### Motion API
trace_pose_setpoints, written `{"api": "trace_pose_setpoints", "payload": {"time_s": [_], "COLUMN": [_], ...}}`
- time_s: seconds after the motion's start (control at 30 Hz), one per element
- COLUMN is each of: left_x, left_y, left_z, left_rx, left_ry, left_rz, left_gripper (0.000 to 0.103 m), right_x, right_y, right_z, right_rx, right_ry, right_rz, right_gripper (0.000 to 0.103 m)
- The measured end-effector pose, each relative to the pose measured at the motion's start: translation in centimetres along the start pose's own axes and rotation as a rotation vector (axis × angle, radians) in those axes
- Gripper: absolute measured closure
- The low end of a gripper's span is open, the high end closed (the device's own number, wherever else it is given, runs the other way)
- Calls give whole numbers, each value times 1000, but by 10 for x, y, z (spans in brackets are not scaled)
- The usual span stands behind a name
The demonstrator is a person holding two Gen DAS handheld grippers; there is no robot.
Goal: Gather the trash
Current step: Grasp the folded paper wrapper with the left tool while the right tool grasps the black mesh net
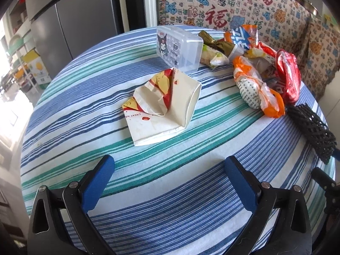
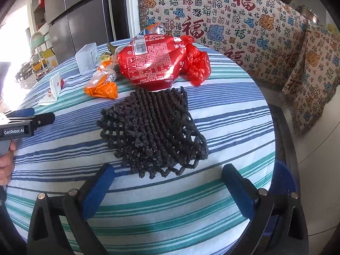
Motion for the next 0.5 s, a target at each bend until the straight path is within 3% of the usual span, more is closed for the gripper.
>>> {"api": "trace_pose_setpoints", "payload": {"time_s": [0.5], "left_x": [10], "left_y": [-12], "left_z": [10], "left_rx": [40], "left_ry": [53], "left_rz": [43], "left_gripper": [0], "right_x": [31], "right_y": [-28], "right_z": [4], "right_rx": [-77], "right_ry": [-73], "right_rz": [81], "right_gripper": [0]}}
Point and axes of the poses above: each gripper's, at about its wrist camera, not at the fingertips, and x roughly the way its jaws point, z to its left, y to its underside, the point moved 7 cm from there along x, roughly the way its jaws point, and after that the axes turned 7 degrees about -z, right-handed, at the moved point
